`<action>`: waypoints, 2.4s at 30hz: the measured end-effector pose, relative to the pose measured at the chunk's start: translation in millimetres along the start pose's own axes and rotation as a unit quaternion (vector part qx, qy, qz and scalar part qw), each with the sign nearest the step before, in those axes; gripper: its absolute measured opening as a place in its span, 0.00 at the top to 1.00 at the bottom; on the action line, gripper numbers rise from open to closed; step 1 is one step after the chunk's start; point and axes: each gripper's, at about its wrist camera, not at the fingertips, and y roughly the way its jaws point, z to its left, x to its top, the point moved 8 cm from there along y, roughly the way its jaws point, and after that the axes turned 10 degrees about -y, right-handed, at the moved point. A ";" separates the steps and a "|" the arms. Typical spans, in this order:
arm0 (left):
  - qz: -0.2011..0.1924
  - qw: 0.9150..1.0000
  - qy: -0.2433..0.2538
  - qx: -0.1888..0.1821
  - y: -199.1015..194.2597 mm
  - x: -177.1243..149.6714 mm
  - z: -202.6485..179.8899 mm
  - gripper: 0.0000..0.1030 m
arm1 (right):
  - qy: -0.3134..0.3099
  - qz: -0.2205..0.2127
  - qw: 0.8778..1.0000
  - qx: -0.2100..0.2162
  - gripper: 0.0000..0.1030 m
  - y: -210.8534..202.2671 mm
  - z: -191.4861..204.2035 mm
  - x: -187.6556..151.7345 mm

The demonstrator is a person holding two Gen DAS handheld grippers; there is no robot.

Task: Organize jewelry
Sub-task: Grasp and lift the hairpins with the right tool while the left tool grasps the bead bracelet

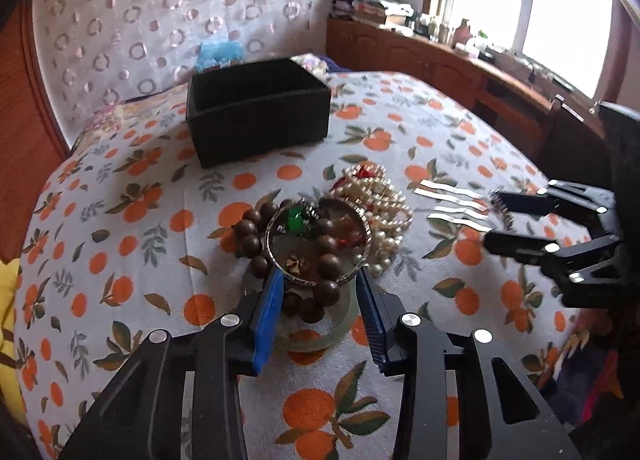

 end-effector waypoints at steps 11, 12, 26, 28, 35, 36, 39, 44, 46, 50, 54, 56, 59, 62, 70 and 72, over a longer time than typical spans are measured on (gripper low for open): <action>-0.026 1.000 -0.008 -0.008 -19.3 14.6 17.7 0.88 | -0.006 0.004 1.000 0.004 0.42 2.7 8.0 0.1; -0.035 0.999 -0.011 -0.005 -24.3 20.9 21.6 0.88 | -0.006 0.004 1.000 0.003 0.42 2.9 8.3 0.5; -0.056 0.998 -0.002 -0.024 -15.1 93.9 24.7 0.88 | -0.006 0.003 1.000 0.003 0.42 4.7 8.0 2.1; -0.049 0.998 0.000 -0.029 -6.5 97.6 20.7 0.88 | -0.006 0.003 1.000 0.002 0.42 5.3 7.9 1.6; -0.036 0.999 0.011 -0.023 19.0 106.9 12.5 0.88 | -0.004 0.000 1.000 0.001 0.42 5.4 5.7 1.0; -0.033 0.999 0.012 -0.021 21.7 106.9 12.6 0.88 | -0.004 0.000 1.000 0.002 0.42 5.2 5.6 1.1; -0.030 0.999 0.012 -0.014 26.6 107.6 14.3 0.88 | -0.004 -0.002 1.000 0.002 0.42 4.5 5.3 1.6; -0.055 0.998 0.001 -0.010 12.6 113.6 19.5 0.88 | -0.006 -0.003 1.000 0.001 0.42 3.8 7.0 3.7; -0.074 0.997 0.000 -0.012 -1.1 118.4 19.0 0.88 | -0.006 -0.004 1.000 0.001 0.42 3.6 7.3 4.7; -0.098 0.995 0.000 -0.023 -23.6 127.5 14.3 0.88 | -0.008 -0.005 1.000 -0.001 0.42 3.1 8.5 5.6; -0.119 0.992 0.003 -0.041 -47.4 134.2 4.9 0.88 | -0.009 -0.004 1.000 -0.001 0.42 3.1 8.6 5.3; -0.125 0.991 0.006 -0.047 -55.7 136.1 1.3 0.88 | -0.009 -0.004 1.000 -0.002 0.42 2.8 8.2 4.9; -0.138 0.989 0.013 -0.056 -73.9 137.9 -5.7 0.88 | -0.007 -0.003 1.000 -0.003 0.42 3.8 6.9 4.7; -0.152 0.986 0.016 -0.061 -91.1 138.3 -8.3 0.88 | -0.008 -0.003 1.000 -0.003 0.42 4.2 7.3 4.2; -0.101 0.994 0.029 -0.021 -65.9 118.1 3.7 0.88 | -0.009 -0.003 1.000 -0.005 0.42 5.4 7.4 3.3; -0.072 0.997 0.026 -0.007 -41.2 105.9 14.6 0.88 | -0.009 -0.003 1.000 -0.005 0.42 5.4 7.3 3.4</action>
